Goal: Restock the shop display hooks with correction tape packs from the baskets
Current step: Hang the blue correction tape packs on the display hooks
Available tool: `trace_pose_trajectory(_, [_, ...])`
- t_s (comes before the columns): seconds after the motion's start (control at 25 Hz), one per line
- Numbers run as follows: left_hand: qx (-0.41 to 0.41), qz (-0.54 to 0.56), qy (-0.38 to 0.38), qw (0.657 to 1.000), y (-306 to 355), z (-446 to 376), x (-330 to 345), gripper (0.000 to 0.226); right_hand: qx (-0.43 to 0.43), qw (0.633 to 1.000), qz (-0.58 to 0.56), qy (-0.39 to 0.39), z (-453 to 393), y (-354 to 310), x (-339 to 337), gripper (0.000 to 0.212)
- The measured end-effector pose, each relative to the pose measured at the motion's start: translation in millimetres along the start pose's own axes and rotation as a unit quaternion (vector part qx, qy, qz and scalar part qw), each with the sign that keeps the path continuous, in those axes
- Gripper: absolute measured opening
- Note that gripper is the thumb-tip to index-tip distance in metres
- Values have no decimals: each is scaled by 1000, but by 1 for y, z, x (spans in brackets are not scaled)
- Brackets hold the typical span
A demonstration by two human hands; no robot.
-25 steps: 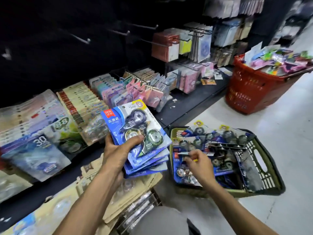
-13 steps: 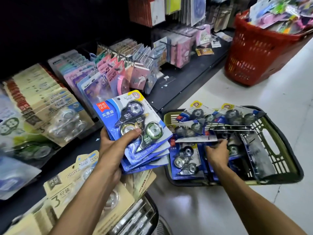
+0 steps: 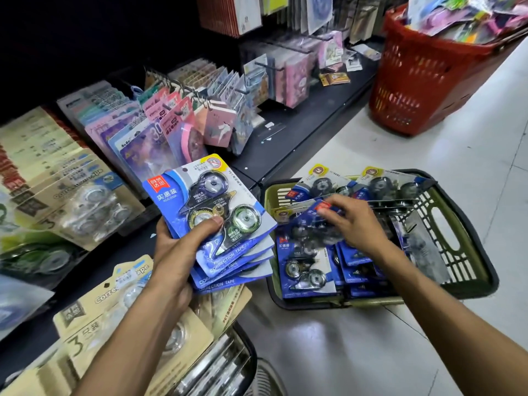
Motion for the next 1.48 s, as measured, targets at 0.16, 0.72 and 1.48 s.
trace_pose_trajectory(0.16, [-2, -5, -6, 1000, 0, 6, 2, 57, 27, 986, 124, -110, -19, 0, 35, 34])
trace_pose_trajectory(0.72, [-30, 23, 13, 999, -16, 8, -16, 60, 439, 885, 144, 58, 93, 143, -4, 32])
trace_pose_trajectory(1.48, [-13, 69, 31, 997, 15, 17, -33, 60, 324, 929, -160, 83, 72, 54, 62, 17])
Point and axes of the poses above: each hand's wrist, its own z-axis away from the middle knuckle, its own x-axis out of the palm, y = z × x, the point moved 9 cm from there along -z, towards the middle knuckle, and after that the axes turned 4 degrees about z, right-handed, at the moved point
